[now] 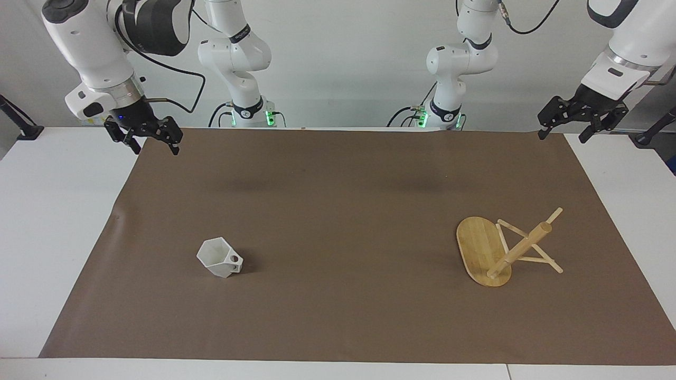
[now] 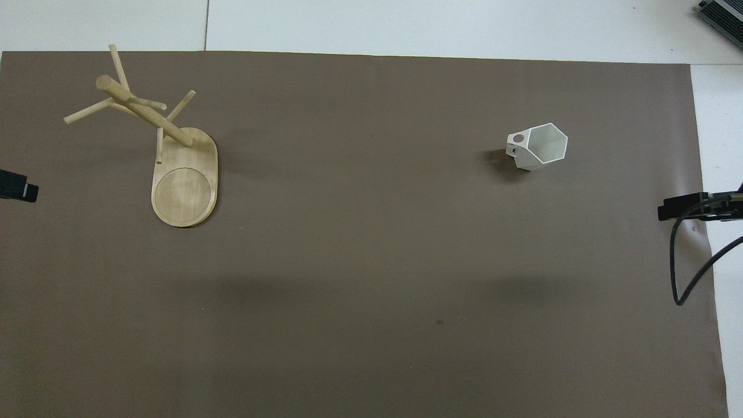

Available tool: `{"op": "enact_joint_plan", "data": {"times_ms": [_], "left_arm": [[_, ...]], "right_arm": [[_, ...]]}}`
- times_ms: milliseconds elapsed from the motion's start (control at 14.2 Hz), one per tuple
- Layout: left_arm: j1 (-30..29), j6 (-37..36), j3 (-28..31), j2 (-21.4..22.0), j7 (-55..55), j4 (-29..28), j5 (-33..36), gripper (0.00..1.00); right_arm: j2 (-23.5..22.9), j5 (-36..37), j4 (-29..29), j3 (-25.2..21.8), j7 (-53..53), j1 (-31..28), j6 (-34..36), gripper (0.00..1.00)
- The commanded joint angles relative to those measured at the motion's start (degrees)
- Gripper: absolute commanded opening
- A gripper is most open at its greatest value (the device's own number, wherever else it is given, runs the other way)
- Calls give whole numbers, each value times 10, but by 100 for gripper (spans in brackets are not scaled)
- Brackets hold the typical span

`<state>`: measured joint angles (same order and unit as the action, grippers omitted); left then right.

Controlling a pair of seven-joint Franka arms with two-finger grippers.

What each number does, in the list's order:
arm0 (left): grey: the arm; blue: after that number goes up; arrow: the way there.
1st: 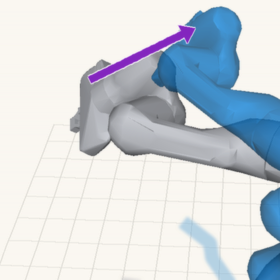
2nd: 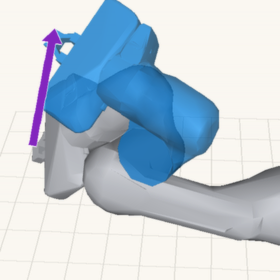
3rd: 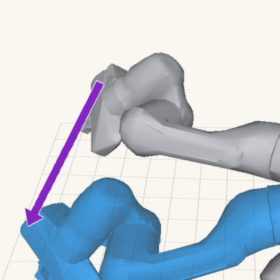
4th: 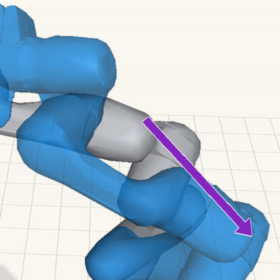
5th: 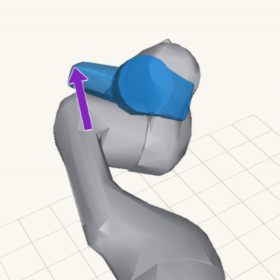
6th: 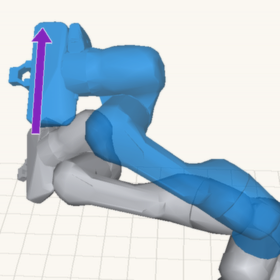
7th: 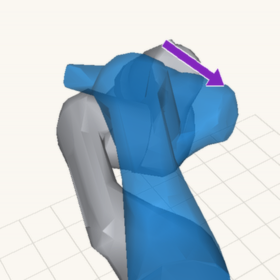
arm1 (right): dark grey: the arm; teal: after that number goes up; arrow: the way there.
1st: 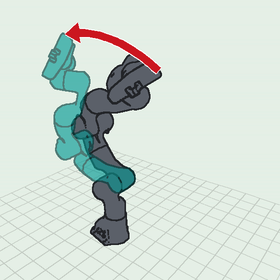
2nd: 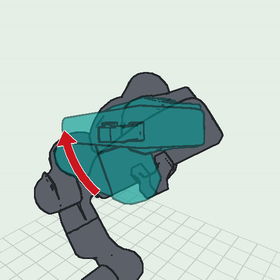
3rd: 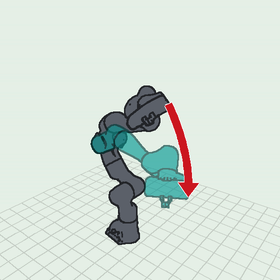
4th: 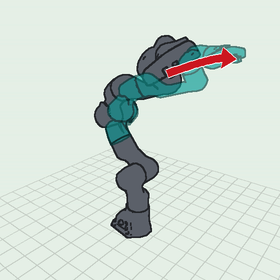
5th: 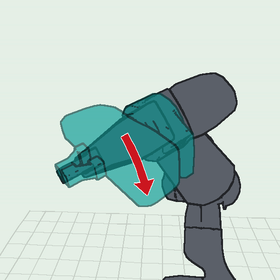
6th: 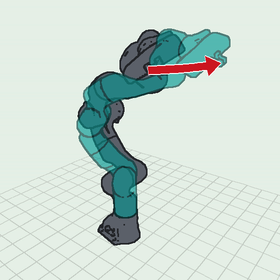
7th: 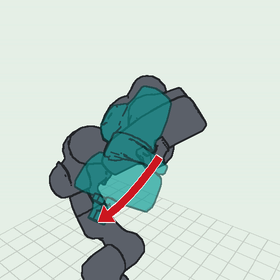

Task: Hang cup on rack
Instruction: 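Move the right gripper toward the white hexagonal cup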

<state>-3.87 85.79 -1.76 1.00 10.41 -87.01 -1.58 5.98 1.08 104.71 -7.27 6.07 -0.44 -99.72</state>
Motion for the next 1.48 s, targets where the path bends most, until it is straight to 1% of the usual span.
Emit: {"op": "enact_joint_plan", "data": {"times_ms": [0,212,494,846,987,1128,1340,1410], "left_arm": [[-4,-2,-3,16,-5,-16,6,100],[-4,-2,-3,15,-5,-16,7,100],[-4,-2,-3,16,-5,-16,7,100],[-4,-2,-3,15,-5,-16,6,100],[-4,-2,-3,15,-5,-16,6,100],[-4,-2,-3,16,-5,-16,7,100],[-4,-2,-3,16,-5,-16,6,100],[-4,-2,-3,15,-5,-16,6,100]], "right_arm": [[1,-6,3,3,-4,-7,-11,100],[1,-6,3,2,-6,-8,-11,100],[-4,-6,2,3,-4,-8,-53,100],[-23,-10,5,4,-5,2,-157,100],[-46,-11,5,4,-5,11,-200,100],[-82,-13,3,4,-8,21,-244,100],[-152,-65,2,4,-8,19,-312,100],[-169,-66,2,4,-8,20,-331,100]]}}
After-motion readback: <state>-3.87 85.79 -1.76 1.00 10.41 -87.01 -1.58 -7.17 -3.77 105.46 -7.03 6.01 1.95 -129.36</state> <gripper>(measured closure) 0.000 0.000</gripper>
